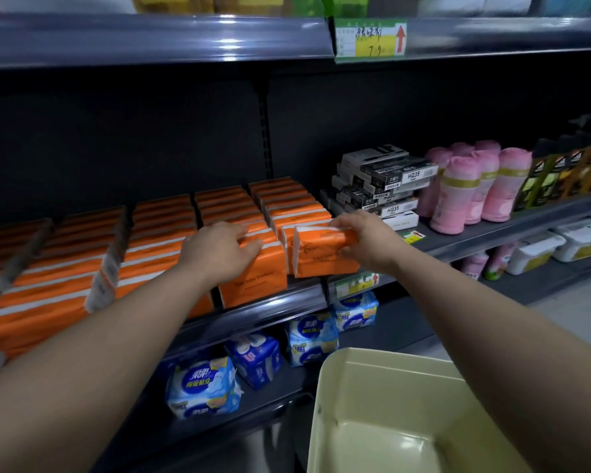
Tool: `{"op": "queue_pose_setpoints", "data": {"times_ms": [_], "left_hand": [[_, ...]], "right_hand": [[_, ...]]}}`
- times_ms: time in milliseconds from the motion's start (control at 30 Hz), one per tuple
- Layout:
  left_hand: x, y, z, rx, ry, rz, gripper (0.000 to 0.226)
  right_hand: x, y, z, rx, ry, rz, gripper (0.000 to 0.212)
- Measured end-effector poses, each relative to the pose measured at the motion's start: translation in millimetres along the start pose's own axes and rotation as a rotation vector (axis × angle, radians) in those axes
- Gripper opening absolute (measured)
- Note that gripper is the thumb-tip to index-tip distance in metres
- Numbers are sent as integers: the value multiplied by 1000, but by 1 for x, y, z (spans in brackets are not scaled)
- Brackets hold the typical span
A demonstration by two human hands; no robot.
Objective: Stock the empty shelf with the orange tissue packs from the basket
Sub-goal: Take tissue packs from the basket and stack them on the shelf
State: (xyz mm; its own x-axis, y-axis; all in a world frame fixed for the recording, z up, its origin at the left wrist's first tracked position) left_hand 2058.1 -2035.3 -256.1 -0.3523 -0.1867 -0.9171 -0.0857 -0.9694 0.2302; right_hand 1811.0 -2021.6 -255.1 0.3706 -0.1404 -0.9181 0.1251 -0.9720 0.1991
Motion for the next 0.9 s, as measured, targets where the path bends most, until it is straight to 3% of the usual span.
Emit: {"op": "queue_pose_setpoints", "data": {"times_ms": [167,533,900], "left_hand": [[5,-3,-13,16,106,-110,68],[7,3,-23,86,187,-177,78],[9,1,-21,67,132,-169,76]], "right_hand": [[15,11,-11,-30,-247,94,46],[40,20,-8,-12,-341,232,53],[41,17,4,-32,-195,69,64]]}}
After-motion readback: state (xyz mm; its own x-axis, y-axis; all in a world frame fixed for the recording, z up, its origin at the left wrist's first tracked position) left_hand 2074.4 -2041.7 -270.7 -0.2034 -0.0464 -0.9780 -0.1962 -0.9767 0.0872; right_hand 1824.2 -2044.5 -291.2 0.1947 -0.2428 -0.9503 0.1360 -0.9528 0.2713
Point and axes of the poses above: each hand's wrist, its own y-axis towards the middle knuckle, its own x-axis out of the palm, z = x × y, the point moved 3 cm from there along y, towards the middle knuckle, and after that the axes turned 9 degrees about -y, right-handed, at the moved point
